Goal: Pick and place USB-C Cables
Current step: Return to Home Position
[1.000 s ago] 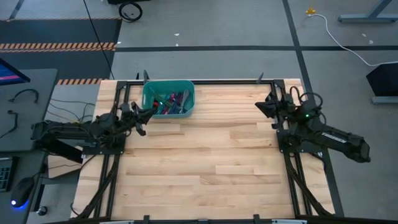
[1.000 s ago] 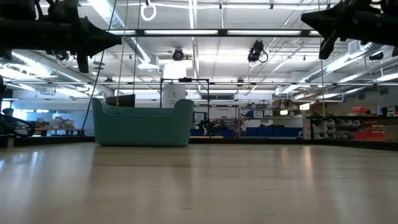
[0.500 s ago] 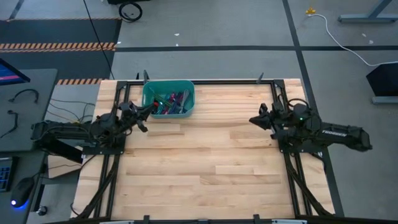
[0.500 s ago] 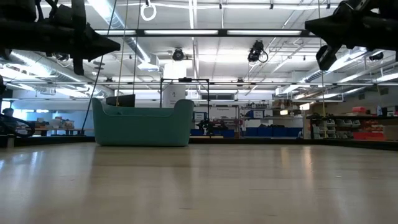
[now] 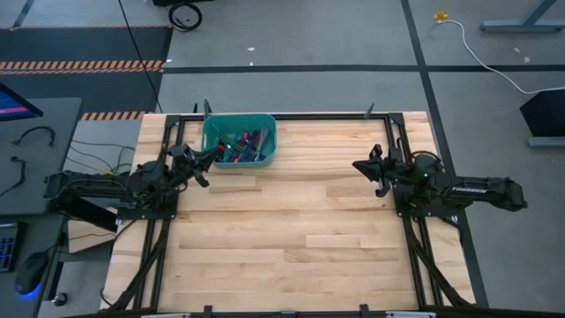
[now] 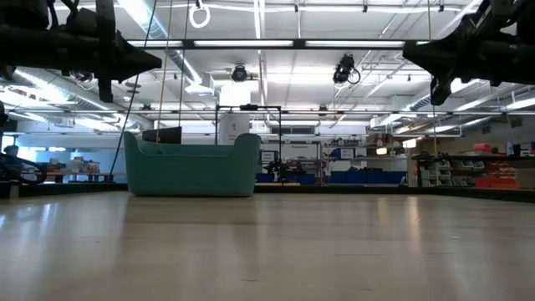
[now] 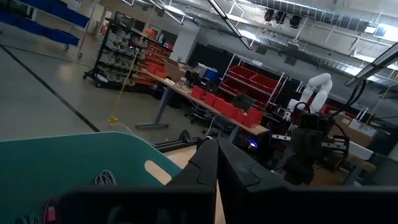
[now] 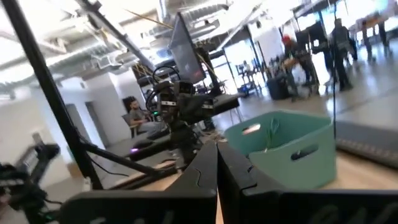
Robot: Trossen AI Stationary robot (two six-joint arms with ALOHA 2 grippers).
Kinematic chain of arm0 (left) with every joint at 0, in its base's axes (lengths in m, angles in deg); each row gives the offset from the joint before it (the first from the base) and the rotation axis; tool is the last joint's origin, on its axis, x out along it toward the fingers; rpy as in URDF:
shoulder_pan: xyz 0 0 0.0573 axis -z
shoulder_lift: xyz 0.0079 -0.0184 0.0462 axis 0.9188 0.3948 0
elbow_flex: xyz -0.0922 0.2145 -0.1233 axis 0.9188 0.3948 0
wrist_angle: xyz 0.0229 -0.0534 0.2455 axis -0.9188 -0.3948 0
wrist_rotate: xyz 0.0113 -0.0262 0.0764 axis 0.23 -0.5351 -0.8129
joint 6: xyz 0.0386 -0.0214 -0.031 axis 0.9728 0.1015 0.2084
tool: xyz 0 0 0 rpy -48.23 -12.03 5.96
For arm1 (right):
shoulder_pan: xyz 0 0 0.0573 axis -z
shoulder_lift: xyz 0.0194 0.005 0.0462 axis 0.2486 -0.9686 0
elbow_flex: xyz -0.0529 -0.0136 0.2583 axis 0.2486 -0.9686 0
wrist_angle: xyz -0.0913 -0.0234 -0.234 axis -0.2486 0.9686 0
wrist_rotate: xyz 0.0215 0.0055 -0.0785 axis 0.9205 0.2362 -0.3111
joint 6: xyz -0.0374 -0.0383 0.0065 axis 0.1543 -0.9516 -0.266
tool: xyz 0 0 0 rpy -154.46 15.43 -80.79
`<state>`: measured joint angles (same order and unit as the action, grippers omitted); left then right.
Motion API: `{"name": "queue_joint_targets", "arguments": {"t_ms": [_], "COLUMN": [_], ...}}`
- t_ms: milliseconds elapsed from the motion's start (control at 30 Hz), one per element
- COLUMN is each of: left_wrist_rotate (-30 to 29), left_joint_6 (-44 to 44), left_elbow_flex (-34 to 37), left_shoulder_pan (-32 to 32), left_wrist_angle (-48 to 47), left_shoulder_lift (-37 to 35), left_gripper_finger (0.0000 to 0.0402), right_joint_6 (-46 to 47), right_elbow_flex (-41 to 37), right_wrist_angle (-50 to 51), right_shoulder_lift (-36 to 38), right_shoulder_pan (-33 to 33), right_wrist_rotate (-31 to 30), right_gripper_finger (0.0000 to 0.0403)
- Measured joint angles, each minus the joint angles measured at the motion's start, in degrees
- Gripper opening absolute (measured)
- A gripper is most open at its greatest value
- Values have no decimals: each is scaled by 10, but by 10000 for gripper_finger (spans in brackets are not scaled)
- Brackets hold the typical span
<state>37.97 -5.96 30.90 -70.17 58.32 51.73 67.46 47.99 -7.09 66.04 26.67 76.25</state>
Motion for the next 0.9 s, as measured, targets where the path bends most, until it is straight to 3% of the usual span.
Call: {"name": "queue_joint_targets", "arguments": {"t_ms": [233, 400, 567, 767, 900], "left_wrist_rotate": [-2, -3, 2, 49, 70], "left_joint_6": [3, -57, -59, 25, 41], "left_elbow_flex": [0, 0, 0, 0, 0], "left_shoulder_pan": [0, 0, 1, 1, 1], "left_wrist_angle": [-9, -16, -130, -153, -229], "left_shoulder_lift": [0, -7, -53, -123, -190], "left_gripper_finger": [21, 16, 6, 4, 3], "right_joint_6": [-62, -51, -17, 7, 0], "right_elbow_flex": [0, 0, 0, 0, 0], "right_wrist_angle": [32, 34, 28, 36, 54], "right_shoulder_lift": [0, 0, 1, 1, 1], "right_shoulder_pan": [16, 19, 19, 17, 17], "right_wrist_rotate": [-6, 5, 5, 5, 6], "right_gripper_finger": [0, 0, 0, 1, 2]}}
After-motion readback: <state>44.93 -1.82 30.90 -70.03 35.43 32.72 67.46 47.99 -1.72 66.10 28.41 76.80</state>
